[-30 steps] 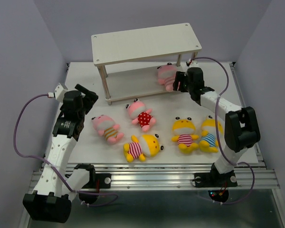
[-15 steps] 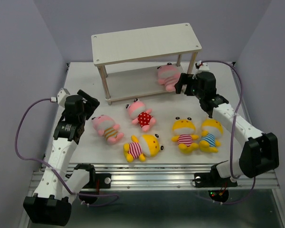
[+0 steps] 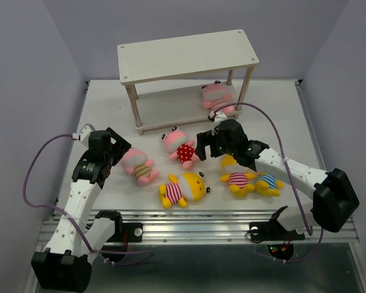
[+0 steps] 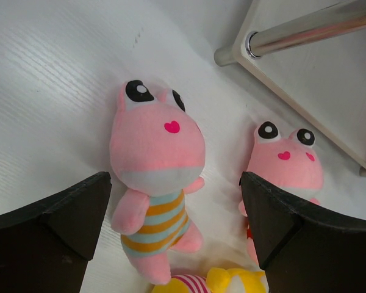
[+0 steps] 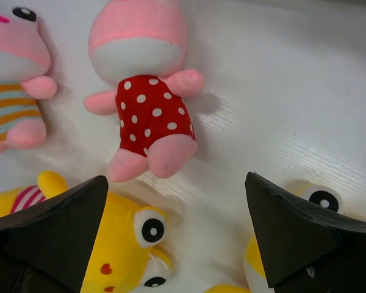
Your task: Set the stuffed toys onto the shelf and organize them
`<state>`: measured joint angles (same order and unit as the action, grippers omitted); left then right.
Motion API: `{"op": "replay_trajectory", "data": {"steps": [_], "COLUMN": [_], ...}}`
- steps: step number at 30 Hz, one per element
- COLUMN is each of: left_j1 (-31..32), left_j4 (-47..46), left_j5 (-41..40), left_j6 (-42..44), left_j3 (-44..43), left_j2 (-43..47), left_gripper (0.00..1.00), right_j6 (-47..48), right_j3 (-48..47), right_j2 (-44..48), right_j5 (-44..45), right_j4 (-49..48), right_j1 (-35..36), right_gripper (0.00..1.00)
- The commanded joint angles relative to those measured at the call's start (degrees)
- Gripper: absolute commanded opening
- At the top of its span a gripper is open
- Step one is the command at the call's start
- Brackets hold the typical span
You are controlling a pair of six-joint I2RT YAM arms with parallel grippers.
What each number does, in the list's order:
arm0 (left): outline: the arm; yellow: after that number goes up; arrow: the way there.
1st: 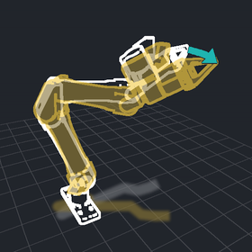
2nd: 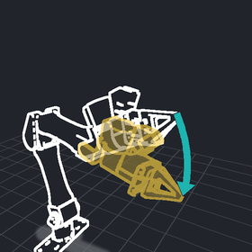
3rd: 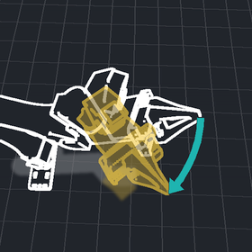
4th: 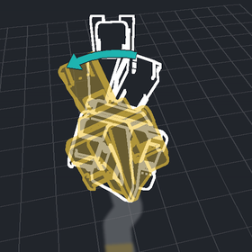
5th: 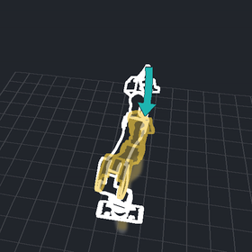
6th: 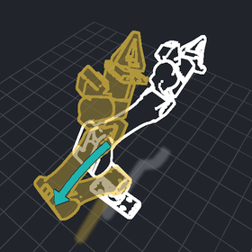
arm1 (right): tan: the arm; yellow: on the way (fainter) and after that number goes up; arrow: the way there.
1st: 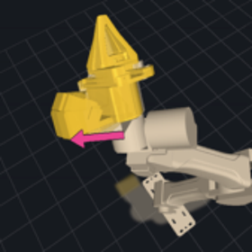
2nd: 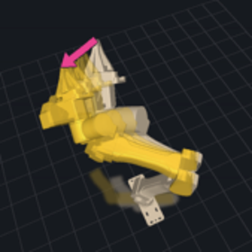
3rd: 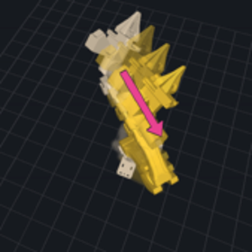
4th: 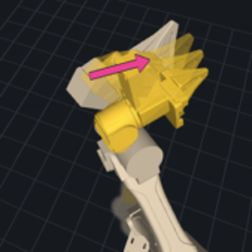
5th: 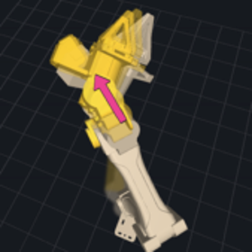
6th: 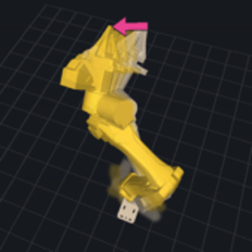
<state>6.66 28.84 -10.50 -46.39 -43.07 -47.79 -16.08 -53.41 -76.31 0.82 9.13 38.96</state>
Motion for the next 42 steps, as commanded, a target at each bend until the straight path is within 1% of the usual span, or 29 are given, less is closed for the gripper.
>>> {"op": "replay_trajectory", "data": {"steps": [1, 3, 7, 13, 15, 16, 17, 22, 26, 27, 29, 30, 31, 32, 35, 36, 42], "left_j1": [-0.06, -0.15, -0.06, -0.06, -0.06, -0.06, -0.06, -0.06, -0.15, -0.06, -0.06, -0.06, -0.06, -0.06, -0.06, -0.06, -0.06], "left_j4": [0.08, -0.27, -0.36, -1.33, -1.07, -0.89, -0.89, -1.07, -0.98, -1.07, -1.07, -1.07, -0.98, -0.89, -0.89, -0.89, -0.89], "left_j5": [-0.04, -0.04, -0.92, -0.92, -2.32, -2.59, -2.77, -2.86, -3.3, -3.3, -3.3, -3.3, -3.3, -3.3, -3.3, -3.3, -3.47], "left_j6": [1.92, 2.18, 2.71, 3.32, 3.33, 3.32, 3.41, 3.5, 3.5, 3.41, 3.5, 3.5, 3.5, 3.5, 3.59, 3.5, 3.41], "left_j3": [0.09, 0.18, -0.26, -0.35, -0.44, -0.52, -0.61, -0.79, -0.79, -0.7, -0.61, -0.7, -0.7, -0.79, -0.96, -0.96, -0.88], "left_j2": [0.95, 0.77, -0.02, -1.25, -1.6, -1.78, -1.87, -2.04, -2.04, -2.13, -2.04, -2.04, -2.13, -2.04, -1.96, -1.87, -1.43], "left_gripper": [0.99, 0.99, 0.99, 0.99, 0.99, 0.99, 0.99, 0.99, 0.99, 0.99, 0.99, 0.99, 0.99, 0.99, 0.99, 0.99, 0.99], "right_j6": [4.99, 7.54, 8.87, 7.38, 6.5, 6.41, 6.41, 6.67, 6.32, 6.23, 6.23, 6.06, 6.06, 5.8, 5.79, 5.71, 4.57], "right_j3": [-0.73, -1.08, -2.75, -6.09, -6.53, -6.62, -6.71, -6.8, -6.36, -6.01, -5.92, -5.83, -5.92, -6.01, -6.09, -6.09, -6.71], "right_j2": [-4.01, -5.42, -9.55, -15.79, -17.02, -17.29, -17.55, -18.52, -18.35, -18.26, -17.99, -17.91, -17.73, -17.64, -17.2, -17.03, -13.6], "right_j5": [0.06, -1.69, -4.95, -3.28, -2.49, -2.58, -2.66, -3.1, -3.11, -3.02, -2.75, -2.75, -2.84, -3.1, -4.42, -4.6, -4.6], "right_j4": [-2.43, -3.58, -5.52, -5.43, -5.43, -5.52, -5.52, -5.0, -4.55, -4.47, -4.55, -4.55, -4.55, -4.47, -4.55, -4.55, -5.87], "right_j1": [3.57, 4.19, 4.19, 4.19, 4.19, 4.19, 4.19, 4.19, 4.19, 4.19, 4.19, 4.19, 4.19, 4.19, 4.19, 4.19, 4.19], "right_gripper": [1.0, 1.0, 1.0, 0.98, 0.95, 0.91, 0.91, 0.75, 0.72, 0.65, 0.56, 0.43, 0.37, 0.28, 0.13, 0.01, 0.01]}}
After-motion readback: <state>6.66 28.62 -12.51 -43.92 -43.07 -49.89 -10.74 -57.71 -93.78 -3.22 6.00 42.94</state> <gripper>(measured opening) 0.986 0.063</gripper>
